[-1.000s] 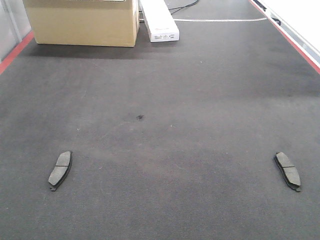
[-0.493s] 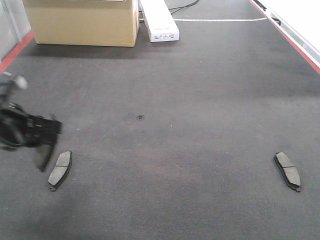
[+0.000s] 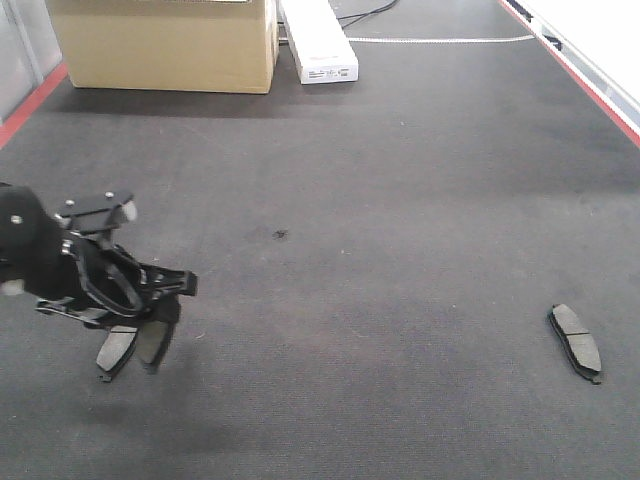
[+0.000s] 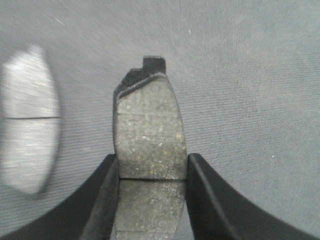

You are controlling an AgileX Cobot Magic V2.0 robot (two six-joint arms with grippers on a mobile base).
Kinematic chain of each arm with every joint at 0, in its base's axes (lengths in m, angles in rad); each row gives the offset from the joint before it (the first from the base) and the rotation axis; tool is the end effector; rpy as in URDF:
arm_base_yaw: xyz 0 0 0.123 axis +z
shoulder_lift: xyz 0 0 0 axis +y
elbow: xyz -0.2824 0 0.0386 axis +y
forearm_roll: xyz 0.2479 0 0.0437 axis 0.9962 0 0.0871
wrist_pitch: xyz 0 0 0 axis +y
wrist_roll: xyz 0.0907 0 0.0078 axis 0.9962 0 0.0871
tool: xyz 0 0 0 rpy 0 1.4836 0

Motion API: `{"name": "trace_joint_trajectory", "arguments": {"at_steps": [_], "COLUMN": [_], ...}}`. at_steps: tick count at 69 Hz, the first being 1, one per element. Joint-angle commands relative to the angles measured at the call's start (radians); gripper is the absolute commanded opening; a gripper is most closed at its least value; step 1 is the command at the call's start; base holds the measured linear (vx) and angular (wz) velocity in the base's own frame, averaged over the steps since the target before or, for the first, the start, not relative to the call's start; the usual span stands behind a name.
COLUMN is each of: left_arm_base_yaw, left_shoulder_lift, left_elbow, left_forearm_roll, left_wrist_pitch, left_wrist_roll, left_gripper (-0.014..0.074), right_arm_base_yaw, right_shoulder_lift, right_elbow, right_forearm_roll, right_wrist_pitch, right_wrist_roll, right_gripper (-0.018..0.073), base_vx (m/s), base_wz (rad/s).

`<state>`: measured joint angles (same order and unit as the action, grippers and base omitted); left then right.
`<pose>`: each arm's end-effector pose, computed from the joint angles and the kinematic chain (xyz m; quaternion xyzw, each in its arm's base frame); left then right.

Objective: Move and align brake pads A on conveyor
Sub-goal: 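Lower the left gripper's pad beside the nearer pad on the belt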

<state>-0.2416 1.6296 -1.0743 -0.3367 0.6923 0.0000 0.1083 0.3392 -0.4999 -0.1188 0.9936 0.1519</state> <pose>0.3124 -0.0968 0.2285 0.0126 0.9707 -0.1542 0.1836 0.0516 -0.0035 0.2748 0.0102 0.9145 -0.0061 0.4045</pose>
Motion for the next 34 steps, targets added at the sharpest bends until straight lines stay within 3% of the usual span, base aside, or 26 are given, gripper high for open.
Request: {"name": "trace_joint_trajectory", "arguments": {"at_steps": [1,10,23,34], "left_arm_base_yaw": [-0.026,-0.06,-0.07,-0.07], "left_shoulder_lift": [-0.015,0.016,0.069,0.117], "left_elbow": [-0.058,-0.105,-0.166,-0.208], "left_forearm_roll": [-0.012,0.056,0.184,0.239], "left_wrist_pitch": [-0.053,-0.047,0.001,0.072], "left_wrist_roll": [-0.018,-0.027,-0.172,-0.21], "left_gripper": [-0.0006,-0.0006,-0.0006,-0.0006], "right_arm_base_yaw": [-0.007,-0.007,-0.007,-0.007], "right_shoulder_lift": [0.006,0.006,0.006,0.006], "right_elbow": [-0.028,-0.028,-0.028,-0.028], "right_forearm_roll": [-0.014,-0.014,-0.014,-0.014], "right_wrist_pitch": [-0.075,-0.075,-0.075,-0.075], "right_wrist_roll": [-0.001,-0.001,-0.001,-0.001], "right_gripper": [-0.0004,-0.0004,-0.0004,-0.0004], "base_vx": [0.0,0.0,0.0,0.0], "base_wz": [0.0,0.0,0.0,0.0]}}
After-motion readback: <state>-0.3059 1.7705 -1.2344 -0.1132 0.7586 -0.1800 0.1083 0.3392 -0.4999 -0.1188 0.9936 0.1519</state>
